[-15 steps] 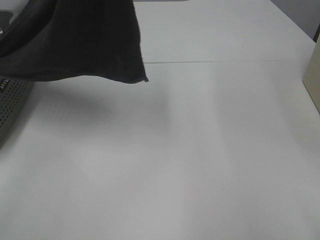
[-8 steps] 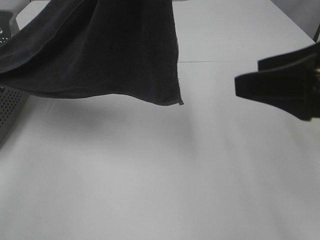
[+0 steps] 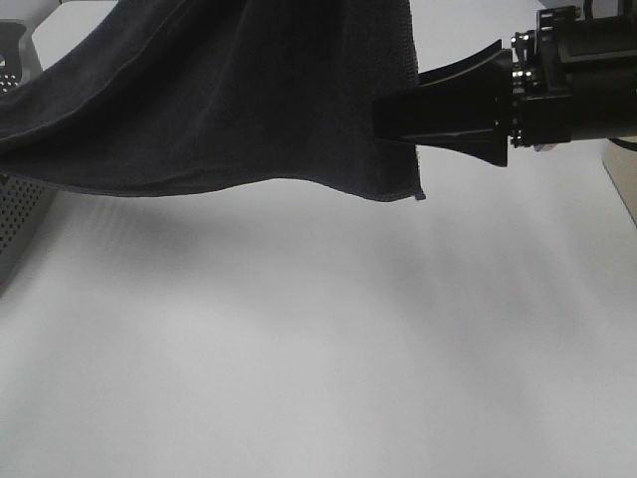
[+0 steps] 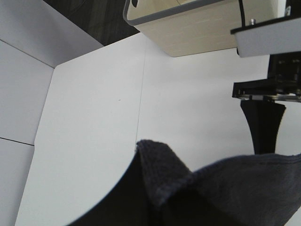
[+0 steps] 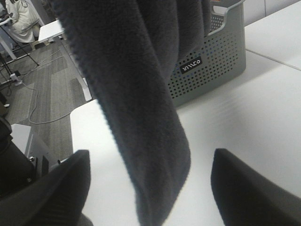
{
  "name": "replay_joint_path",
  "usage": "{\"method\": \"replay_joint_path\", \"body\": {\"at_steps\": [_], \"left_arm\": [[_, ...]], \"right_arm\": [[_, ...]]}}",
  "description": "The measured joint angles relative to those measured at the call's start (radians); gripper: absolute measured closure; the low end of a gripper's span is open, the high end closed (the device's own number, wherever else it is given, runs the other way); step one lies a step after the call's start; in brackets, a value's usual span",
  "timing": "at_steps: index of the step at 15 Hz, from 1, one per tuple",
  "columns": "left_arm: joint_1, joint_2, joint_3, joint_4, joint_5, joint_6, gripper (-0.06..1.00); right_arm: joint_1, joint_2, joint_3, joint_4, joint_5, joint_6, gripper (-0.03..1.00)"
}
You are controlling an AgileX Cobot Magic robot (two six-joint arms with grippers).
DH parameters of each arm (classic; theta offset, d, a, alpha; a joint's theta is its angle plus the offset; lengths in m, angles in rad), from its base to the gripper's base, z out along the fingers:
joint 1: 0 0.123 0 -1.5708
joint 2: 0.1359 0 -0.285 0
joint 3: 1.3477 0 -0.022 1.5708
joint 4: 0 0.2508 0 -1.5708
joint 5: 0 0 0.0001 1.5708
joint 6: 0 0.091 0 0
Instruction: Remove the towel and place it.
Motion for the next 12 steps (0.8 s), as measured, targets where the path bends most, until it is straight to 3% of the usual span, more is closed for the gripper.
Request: {"method": "replay_joint_path", "body": {"at_steps": [5,8,10,12], "left_arm": [[0.0,0.041,-0.001,-0.015,-0.088,0.0,0.94],[0.0,0.043,-0.001,-0.063,-0.113,-0.001,0.94],[0.0,0.043,-0.001,-0.082,-0.113,-0.001,0.94],[0.0,0.043,-0.001,-0.084,-0.113,-0.001,0.94]], "right_arm": [[0.0,0.028,-0.002,-0.051,-0.035,0.019,0.27],[0.0,0.062,-0.002,-0.066,-0.074,0.035,0.27],[0.0,0.063,-0.002,-0.06,-0.099,0.036,0.31],[0.0,0.063,-0.002,-0.038,-0.102,0.036,0.46]]}}
